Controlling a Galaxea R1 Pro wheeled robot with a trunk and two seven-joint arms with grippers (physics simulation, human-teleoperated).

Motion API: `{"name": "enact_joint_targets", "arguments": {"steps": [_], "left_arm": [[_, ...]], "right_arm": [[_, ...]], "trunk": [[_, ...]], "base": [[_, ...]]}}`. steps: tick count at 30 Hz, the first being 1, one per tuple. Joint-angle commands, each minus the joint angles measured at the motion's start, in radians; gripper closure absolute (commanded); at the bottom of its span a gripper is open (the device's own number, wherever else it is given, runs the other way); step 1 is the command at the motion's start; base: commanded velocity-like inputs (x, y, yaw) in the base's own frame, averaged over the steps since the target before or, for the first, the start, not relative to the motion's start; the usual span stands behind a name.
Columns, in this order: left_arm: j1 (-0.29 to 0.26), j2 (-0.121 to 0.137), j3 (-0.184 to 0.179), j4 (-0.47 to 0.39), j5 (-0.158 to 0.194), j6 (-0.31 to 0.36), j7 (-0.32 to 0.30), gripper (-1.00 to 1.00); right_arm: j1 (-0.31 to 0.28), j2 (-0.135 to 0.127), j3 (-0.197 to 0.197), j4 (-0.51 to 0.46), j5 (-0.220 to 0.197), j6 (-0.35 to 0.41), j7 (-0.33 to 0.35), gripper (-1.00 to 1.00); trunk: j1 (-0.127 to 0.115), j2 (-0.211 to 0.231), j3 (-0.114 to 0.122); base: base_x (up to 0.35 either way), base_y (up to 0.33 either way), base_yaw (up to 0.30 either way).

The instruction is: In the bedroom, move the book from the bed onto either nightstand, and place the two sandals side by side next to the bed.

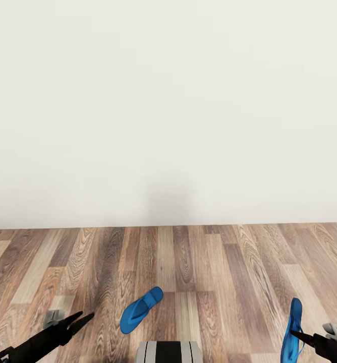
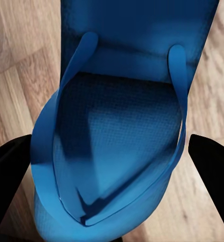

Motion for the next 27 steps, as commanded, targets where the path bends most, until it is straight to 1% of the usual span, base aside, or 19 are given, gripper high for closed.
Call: {"name": "enact_joint_targets", "arguments": {"steps": [1,2,3,4,5,6,7,8,10,11,12,13,14,15,16,18,21,23,27], "left_arm": [[-0.001,-0.005,0.000,-0.042,0.002,0.012,0.000,-1.00],[-0.002,-0.024,-0.005,-0.107,-0.009,0.021,0.029,-1.00],[-0.004,-0.040,-0.014,-0.150,-0.025,0.037,0.073,-1.00],[-0.006,-0.046,-0.021,-0.170,-0.033,0.046,0.098,-1.00],[-0.013,-0.059,-0.040,-0.204,-0.050,0.068,0.156,-1.00],[-0.032,-0.075,-0.089,-0.239,-0.069,0.101,0.248,-1.00],[-0.039,-0.080,-0.110,-0.247,-0.073,0.110,0.277,-1.00],[-0.055,-0.087,-0.153,-0.258,-0.079,0.124,0.333,-1.00],[-0.089,-0.094,-0.241,-0.270,-0.085,0.140,0.424,-1.00],[-0.097,-0.096,-0.262,-0.272,-0.086,0.142,0.445,-1.00],[-0.112,-0.098,-0.302,-0.274,-0.088,0.145,0.482,-1.00],[-0.118,-0.098,-0.321,-0.275,-0.088,0.147,0.498,-1.00],[-0.128,-0.099,-0.358,-0.276,-0.089,0.149,0.526,-1.00],[-0.132,-0.100,-0.376,-0.276,-0.090,0.149,0.536,-1.00],[-0.142,-0.099,-0.444,-0.269,-0.091,0.151,0.564,-1.00],[-0.145,-0.098,-0.474,-0.244,-0.094,0.151,0.573,-1.00],[-0.147,-0.097,-0.488,-0.219,-0.098,0.151,0.577,-1.00],[-0.147,-0.097,-0.492,-0.211,-0.116,0.151,0.578,-1.00],[-0.147,-0.097,-0.496,-0.205,-0.165,0.152,0.578,-1.00]], "right_arm": [[0.000,0.000,-0.008,0.000,0.001,0.010,0.004,1.00],[0.000,0.000,-0.008,0.000,0.001,0.010,0.003,1.00],[0.000,0.000,-0.008,0.000,0.001,0.010,0.003,1.00],[0.000,0.000,-0.008,0.000,0.001,0.010,0.003,1.00],[0.000,0.000,-0.008,0.000,0.001,0.010,0.003,1.00],[-0.001,0.001,-0.008,0.000,0.001,0.010,0.002,1.00],[-0.001,0.001,-0.008,0.000,0.001,0.010,0.002,1.00],[-0.001,0.000,-0.008,0.000,0.001,0.010,0.002,1.00],[-0.001,0.001,-0.008,0.000,0.001,0.010,0.002,1.00],[-0.001,0.000,-0.008,0.000,0.001,0.010,0.002,1.00],[-0.001,0.000,-0.008,0.000,0.001,0.010,0.002,1.00],[-0.001,0.000,-0.008,0.000,0.001,0.010,0.002,1.00],[-0.001,0.000,-0.008,0.000,0.001,0.010,0.002,1.00],[-0.001,0.000,-0.008,0.000,0.001,0.010,0.002,1.00],[-0.001,0.000,-0.007,0.000,0.001,0.010,0.002,1.00],[-0.001,0.000,-0.007,0.000,0.001,0.009,0.002,1.00],[-0.001,0.000,-0.007,0.000,0.001,0.009,0.002,1.00],[-0.001,0.000,-0.007,0.000,0.001,0.009,0.002,1.00],[-0.001,0.000,-0.007,0.000,0.001,0.009,0.002,1.00]], "trunk": [[0.000,0.000,-0.001],[0.000,0.000,-0.001],[0.000,0.000,-0.001],[0.000,0.000,-0.001],[0.000,0.000,-0.001],[0.000,0.000,-0.001],[0.000,0.000,-0.001],[0.000,0.000,-0.001],[0.000,0.000,-0.001],[0.000,0.000,-0.001],[0.000,0.000,-0.001],[0.000,0.000,-0.001],[0.000,0.000,-0.001],[0.000,0.000,-0.001],[0.000,0.000,-0.001],[0.000,0.000,-0.001],[0.000,0.000,-0.001],[0.000,0.000,-0.001],[0.000,0.000,-0.001]], "base": [[0.000,0.000,0.000],[0.000,0.000,0.000],[0.000,0.000,0.000],[0.000,0.000,0.000],[0.000,0.000,0.000],[0.000,0.000,0.000],[0.000,0.000,0.000],[0.000,0.000,0.000],[0.000,0.000,0.000],[0.000,0.000,0.000],[0.000,0.000,0.000],[0.000,0.000,0.000],[0.000,0.000,0.000],[0.000,0.000,0.000],[0.000,0.000,0.000],[0.000,0.000,0.000],[0.000,0.000,0.000],[0.000,0.000,0.000],[0.000,0.000,0.000]]}}
